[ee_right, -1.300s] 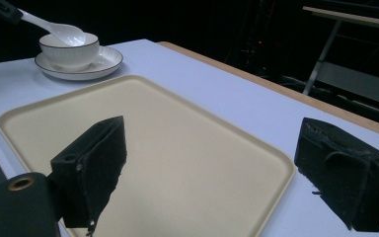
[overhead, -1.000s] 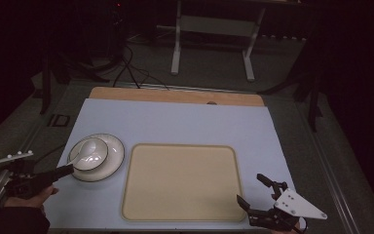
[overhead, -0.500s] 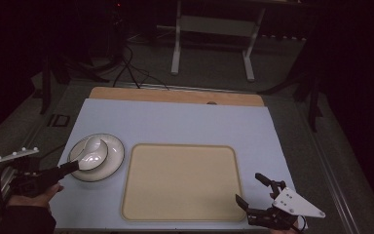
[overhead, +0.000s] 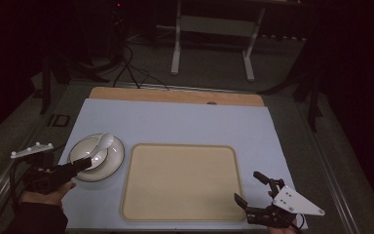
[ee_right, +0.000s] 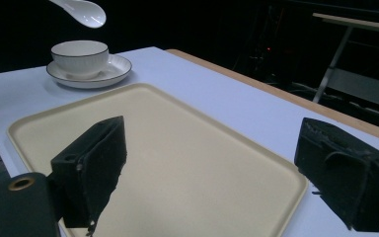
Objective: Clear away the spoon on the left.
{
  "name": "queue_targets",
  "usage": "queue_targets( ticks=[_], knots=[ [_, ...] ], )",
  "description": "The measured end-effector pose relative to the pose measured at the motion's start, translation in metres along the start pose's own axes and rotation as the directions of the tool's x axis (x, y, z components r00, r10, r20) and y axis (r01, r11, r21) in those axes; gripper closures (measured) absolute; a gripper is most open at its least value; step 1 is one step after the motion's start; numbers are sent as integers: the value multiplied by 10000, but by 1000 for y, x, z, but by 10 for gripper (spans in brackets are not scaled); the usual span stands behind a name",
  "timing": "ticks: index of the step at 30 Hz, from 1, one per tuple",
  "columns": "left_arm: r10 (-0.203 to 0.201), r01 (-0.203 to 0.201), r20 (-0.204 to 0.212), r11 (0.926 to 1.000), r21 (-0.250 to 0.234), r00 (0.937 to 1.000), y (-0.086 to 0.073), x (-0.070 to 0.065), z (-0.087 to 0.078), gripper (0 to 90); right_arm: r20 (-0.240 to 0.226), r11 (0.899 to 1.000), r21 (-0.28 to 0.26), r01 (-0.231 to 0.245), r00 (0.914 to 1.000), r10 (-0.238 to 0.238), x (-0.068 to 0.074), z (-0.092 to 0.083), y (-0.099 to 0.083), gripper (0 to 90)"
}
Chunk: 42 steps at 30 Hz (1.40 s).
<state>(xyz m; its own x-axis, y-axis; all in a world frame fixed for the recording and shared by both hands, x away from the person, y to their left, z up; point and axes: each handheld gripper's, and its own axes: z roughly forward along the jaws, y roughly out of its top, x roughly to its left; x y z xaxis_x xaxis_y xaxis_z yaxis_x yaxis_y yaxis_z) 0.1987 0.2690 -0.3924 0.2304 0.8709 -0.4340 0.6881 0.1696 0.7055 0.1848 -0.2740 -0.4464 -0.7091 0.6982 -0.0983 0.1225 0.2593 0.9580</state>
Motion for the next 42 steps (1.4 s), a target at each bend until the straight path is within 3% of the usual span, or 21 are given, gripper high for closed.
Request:
queue_targets(
  ticks=[9, 13, 19, 26, 28, 30, 33, 38, 42],
  knots=[
    [184, -183, 204, 9998, -61, 9996, -5, -20, 14, 861, -55, 10000, -32, -43, 10000, 43, -2, 2, 0, 125],
    [387, -393, 465, 9991, 130, 9982, -5, -33, 22, 861, -31, 9999, -66, -108, 9999, 108, -2, 2, 0, 125],
    [718, -716, 548, 9974, -53, 9959, -7, -54, 28, 861, -84, 9999, -81, -103, 9999, 103, -3, 1, 0, 125],
    [772, -758, 429, 9965, -340, 9961, -14, -63, 32, 861, -172, 9998, -114, -157, 9997, 155, -3, 0, 0, 125],
    [669, -654, 558, 9975, -277, 9962, -17, -65, 35, 861, -187, 9998, -115, -165, 9997, 163, -3, 0, 0, 126],
    [752, -741, 352, 9968, -314, 9965, -22, -69, 39, 861, -210, 9997, -101, -205, 9996, 203, -3, 0, 0, 125],
    [701, -668, 585, 9962, -551, 9958, -25, -70, 41, 861, -236, 9997, -121, -195, 9995, 192, -3, -1, 0, 125],
    [742, -713, 449, 9954, -636, 9962, -27, -73, 48, 861, -250, 9994, -110, -316, 9992, 313, -5, -1, -1, 125],
    [534, -495, 556, 9963, -698, 9970, -37, -75, 58, 860, -206, 9993, -122, -358, 9992, 355, -6, -2, -1, 125]
  ],
)
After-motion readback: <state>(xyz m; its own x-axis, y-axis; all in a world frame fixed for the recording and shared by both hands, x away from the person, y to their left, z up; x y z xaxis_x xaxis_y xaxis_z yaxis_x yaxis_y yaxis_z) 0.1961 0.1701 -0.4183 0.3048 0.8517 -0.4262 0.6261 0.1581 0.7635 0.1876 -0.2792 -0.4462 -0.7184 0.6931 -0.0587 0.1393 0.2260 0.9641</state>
